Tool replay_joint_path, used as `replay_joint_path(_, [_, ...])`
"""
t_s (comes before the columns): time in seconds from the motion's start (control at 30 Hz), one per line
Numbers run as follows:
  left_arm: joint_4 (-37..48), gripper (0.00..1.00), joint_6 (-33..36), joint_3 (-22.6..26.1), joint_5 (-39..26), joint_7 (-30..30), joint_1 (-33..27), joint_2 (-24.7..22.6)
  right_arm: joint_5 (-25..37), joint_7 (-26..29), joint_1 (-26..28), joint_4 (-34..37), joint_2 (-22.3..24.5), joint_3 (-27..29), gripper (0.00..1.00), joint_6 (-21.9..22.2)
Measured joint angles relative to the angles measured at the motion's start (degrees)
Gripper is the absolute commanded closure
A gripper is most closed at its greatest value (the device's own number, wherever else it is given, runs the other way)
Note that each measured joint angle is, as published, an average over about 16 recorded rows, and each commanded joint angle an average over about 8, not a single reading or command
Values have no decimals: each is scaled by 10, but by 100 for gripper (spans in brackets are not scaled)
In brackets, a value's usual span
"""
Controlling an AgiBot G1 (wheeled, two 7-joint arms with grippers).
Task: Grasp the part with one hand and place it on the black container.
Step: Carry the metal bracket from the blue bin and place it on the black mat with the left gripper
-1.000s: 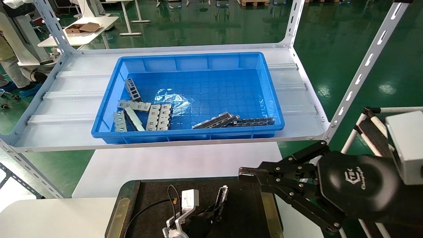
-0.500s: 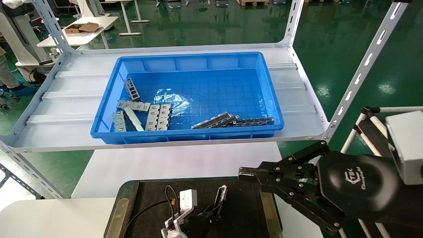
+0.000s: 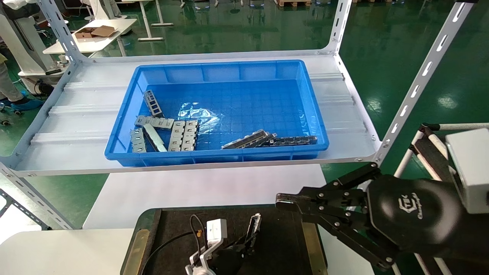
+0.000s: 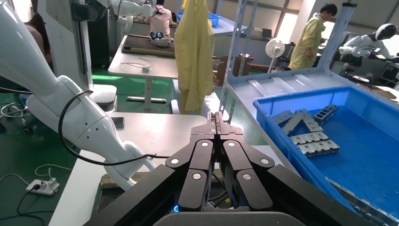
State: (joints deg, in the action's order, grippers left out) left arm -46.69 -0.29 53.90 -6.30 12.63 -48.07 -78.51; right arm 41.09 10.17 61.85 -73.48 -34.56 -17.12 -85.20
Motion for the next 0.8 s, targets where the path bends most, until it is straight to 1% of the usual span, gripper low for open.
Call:
replay_joint_path(0.27, [-5, 100, -4, -2, -3, -1, 4, 0, 0, 0, 0, 0, 0, 0, 99, 0])
replay_joint_path(0.3, [-6, 100, -5, -3, -3, -1, 4, 0, 0, 0, 0, 0, 0, 0, 94, 0])
replay_joint_path(0.33, [-6, 97, -6, -3, -3, -2, 4, 0, 0, 0, 0, 0, 0, 0, 83, 0])
replay_joint_path(0.37, [-6, 92, -7, -3, -3, -3, 5, 0, 0, 0, 0, 0, 0, 0, 70, 0])
replay_joint_path(0.4, [-7, 81, -8, -3, -3, -4, 5, 0, 0, 0, 0, 0, 0, 0, 58, 0])
replay_joint_path(0.53, [-8, 31, -11, -4, -2, -10, 6, -1, 0, 0, 0, 0, 0, 0, 8, 0])
replay_joint_path(0.57, [-9, 18, -12, -4, -2, -12, 6, -1, 0, 0, 0, 0, 0, 0, 1, 0])
replay_joint_path(0.6, [-9, 8, -14, -5, -2, -14, 6, -1, 0, 0, 0, 0, 0, -1, 0, 0])
replay_joint_path(0.63, [-10, 2, -15, -5, -2, -16, 6, -1, 0, 0, 0, 0, 0, -1, 0, 0])
replay_joint_path(0.67, [-10, 0, -16, -5, -2, -17, 7, -1, 0, 0, 0, 0, 0, -1, 0, 0])
replay_joint_path(0.8, [-12, 0, -20, -4, -2, -25, 7, -1, 0, 0, 0, 0, 0, -1, 0, 0])
